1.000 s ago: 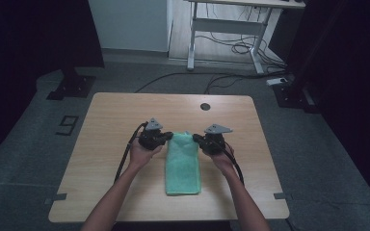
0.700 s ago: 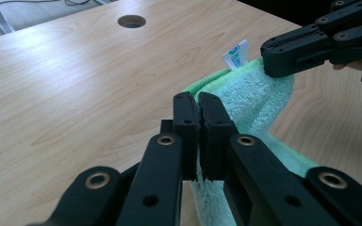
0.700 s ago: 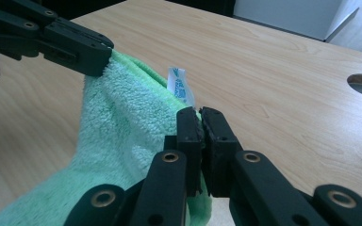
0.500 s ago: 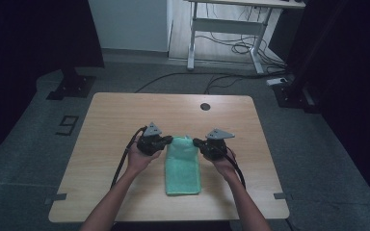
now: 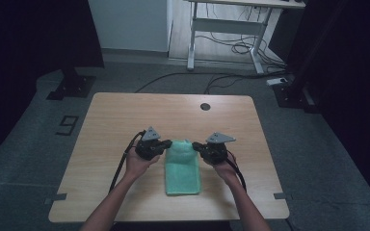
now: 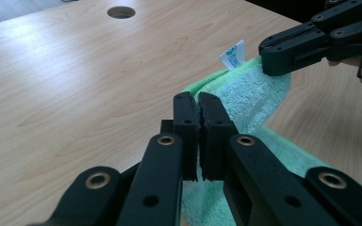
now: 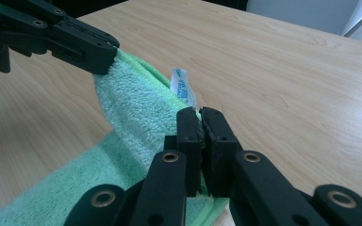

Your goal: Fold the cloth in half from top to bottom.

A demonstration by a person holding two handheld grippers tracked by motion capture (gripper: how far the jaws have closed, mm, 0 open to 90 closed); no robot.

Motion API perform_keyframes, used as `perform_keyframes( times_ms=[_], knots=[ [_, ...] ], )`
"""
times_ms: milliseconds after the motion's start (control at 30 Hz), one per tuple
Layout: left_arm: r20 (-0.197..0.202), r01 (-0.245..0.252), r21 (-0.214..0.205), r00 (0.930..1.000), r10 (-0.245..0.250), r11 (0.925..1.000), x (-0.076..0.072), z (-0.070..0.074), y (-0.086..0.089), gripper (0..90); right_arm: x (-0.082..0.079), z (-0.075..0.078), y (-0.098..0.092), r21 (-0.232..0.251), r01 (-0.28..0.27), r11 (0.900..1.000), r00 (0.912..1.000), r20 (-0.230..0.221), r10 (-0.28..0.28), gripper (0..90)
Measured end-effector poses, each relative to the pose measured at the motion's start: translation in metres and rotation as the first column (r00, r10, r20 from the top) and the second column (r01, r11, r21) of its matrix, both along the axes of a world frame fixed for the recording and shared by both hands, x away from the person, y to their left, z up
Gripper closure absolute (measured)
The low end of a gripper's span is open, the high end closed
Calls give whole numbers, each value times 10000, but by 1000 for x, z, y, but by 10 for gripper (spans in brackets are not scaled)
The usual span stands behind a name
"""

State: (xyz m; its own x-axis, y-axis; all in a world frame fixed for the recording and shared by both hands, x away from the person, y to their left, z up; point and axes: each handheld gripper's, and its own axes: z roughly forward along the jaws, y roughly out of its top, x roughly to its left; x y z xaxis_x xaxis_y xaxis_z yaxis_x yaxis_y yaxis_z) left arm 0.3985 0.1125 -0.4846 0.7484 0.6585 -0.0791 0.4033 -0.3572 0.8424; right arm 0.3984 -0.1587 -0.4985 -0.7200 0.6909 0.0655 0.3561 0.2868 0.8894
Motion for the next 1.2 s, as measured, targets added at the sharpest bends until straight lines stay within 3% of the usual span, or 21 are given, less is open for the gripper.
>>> perform_keyframes(
  times_ms=[800, 1200],
  knots=[
    [65, 188, -134, 9998, -187, 9997, -33, -10, 7, 867, -31, -11, 0, 234, -485, 9985, 9988, -6, 485, 859],
    [-105, 172, -197, 9998, -174, 9997, -40, -14, 7, 868, -35, -12, -2, 304, -470, 9984, 9988, -114, 474, 859]
  ],
)
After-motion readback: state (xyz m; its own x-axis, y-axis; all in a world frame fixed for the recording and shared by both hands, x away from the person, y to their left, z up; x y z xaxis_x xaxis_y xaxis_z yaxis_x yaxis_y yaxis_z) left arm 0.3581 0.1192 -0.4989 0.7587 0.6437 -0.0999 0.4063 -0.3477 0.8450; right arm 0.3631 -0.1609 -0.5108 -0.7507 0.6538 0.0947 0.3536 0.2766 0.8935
